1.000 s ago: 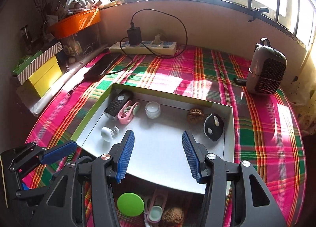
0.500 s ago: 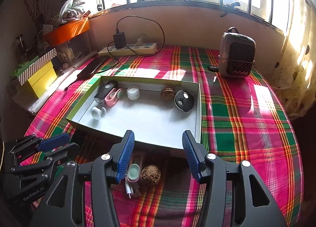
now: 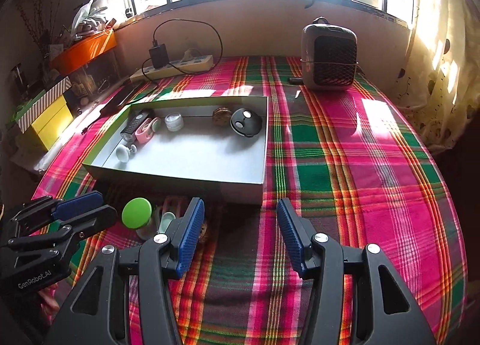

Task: Organize objects
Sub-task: 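Move the left tool to the green-lidded container while the right tool approaches the brown walnut, then close the left tool on the green-lidded container while the right tool grips the brown walnut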

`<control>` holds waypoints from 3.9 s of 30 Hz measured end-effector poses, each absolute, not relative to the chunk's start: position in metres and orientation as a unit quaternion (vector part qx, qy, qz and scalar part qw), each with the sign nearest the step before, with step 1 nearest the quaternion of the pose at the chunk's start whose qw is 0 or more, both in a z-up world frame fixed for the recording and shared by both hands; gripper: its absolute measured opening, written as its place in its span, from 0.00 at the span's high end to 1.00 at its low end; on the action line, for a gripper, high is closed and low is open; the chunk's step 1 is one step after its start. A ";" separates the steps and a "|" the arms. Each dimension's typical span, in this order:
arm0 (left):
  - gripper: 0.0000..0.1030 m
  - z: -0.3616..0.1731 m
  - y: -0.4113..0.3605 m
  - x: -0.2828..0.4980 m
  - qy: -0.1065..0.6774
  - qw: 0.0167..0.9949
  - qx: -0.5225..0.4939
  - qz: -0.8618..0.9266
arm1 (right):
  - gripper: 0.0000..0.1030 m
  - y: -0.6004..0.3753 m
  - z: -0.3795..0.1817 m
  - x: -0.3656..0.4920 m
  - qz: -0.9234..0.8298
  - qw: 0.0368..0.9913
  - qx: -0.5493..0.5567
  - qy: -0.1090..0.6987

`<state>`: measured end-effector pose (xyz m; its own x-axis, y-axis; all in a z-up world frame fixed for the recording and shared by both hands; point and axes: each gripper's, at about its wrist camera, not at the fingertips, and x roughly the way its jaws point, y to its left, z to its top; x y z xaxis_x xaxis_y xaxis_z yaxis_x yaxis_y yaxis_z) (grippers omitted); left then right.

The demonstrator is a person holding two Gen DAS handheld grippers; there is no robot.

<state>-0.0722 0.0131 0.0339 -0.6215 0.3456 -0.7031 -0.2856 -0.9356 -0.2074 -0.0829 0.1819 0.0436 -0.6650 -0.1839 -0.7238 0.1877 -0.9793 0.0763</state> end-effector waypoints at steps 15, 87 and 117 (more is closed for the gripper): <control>0.63 0.026 0.035 -0.088 -0.019 0.177 -0.412 0.894 | 0.50 0.189 0.036 -0.082 -0.909 0.102 0.405 -0.003; 0.68 0.012 -0.001 -0.101 -0.029 0.130 -0.424 0.896 | 0.46 0.152 0.010 -0.093 -0.891 0.135 0.432 0.032; 0.70 0.015 0.000 -0.102 -0.026 0.120 -0.418 0.900 | 0.70 0.148 0.013 -0.089 -0.895 0.145 0.420 0.038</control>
<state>-0.1021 -0.0004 0.0146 -0.6215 0.2375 -0.7466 -0.1948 -0.9698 -0.1464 -0.0894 0.1482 0.0130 -0.6053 -0.2271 -0.7629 0.2911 -0.9552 0.0534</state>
